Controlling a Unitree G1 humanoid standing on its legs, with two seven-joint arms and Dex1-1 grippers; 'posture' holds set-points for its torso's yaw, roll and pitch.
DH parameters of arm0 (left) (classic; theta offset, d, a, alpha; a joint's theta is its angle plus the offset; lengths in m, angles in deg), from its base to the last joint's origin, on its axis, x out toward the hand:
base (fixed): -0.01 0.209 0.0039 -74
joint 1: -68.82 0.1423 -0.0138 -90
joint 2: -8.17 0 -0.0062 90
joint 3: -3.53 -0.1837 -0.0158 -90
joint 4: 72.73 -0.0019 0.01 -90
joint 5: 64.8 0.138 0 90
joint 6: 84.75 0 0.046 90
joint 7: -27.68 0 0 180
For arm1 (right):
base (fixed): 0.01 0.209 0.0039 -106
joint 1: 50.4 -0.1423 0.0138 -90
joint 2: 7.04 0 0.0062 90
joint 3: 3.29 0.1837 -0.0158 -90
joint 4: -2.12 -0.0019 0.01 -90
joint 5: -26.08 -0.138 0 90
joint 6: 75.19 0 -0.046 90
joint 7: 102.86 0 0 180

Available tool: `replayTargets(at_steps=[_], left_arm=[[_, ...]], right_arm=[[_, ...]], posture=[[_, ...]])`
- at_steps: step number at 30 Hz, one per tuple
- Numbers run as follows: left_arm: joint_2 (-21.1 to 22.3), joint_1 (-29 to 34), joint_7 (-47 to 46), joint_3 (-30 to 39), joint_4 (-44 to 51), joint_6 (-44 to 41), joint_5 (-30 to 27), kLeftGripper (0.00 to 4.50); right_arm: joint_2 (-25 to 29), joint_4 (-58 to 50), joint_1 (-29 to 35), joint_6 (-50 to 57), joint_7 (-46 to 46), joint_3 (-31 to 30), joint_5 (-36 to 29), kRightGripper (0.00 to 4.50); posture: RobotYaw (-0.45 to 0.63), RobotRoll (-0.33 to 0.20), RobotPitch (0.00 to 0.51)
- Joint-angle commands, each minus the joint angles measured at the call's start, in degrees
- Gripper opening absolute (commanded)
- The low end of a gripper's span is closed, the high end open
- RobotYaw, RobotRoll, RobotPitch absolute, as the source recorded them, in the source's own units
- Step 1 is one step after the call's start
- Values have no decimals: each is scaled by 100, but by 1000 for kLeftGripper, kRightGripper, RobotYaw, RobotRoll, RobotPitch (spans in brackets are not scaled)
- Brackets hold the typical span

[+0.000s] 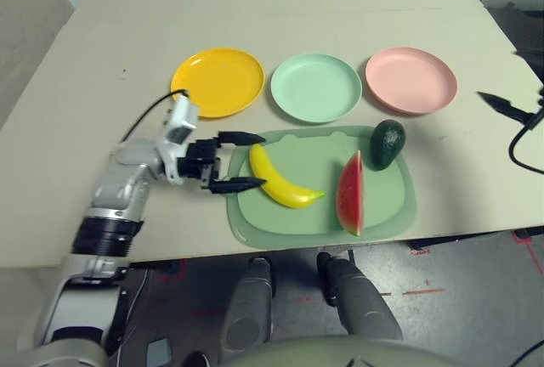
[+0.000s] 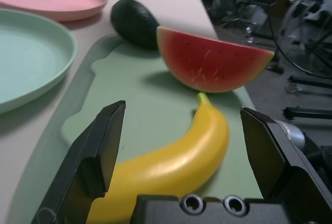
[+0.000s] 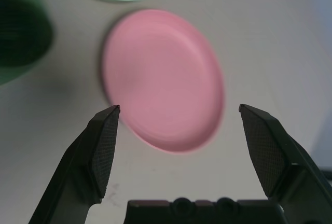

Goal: Place the fruits into color-matched plates.

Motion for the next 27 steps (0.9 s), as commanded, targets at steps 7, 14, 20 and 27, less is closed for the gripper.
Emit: replayTargets(at_steps=[7, 14, 20, 27], left_arm=[[-69, -249, 250, -171, -279, 482, 373, 4500], [-17, -91, 97, -56, -125, 565, 385, 4500], [-3, -86, 4, -37, -96, 697, 424, 4500], [-14, -23, -16, -90, 30, 718, 472, 4500]], right_arm=[[-374, -144, -1384, -1303, -2205, -1644, 771, 4466], [-756, 9, -1696, -1868, -2443, -2097, 999, 4466], [-1071, 345, -1895, -2217, -2417, -2255, 1191, 4466], [-1426, 597, -1932, -2456, -2306, -2324, 1438, 4466]], posture=[[-94, 0, 254], [-62, 0, 240], [-47, 0, 234], [-23, 0, 244]])
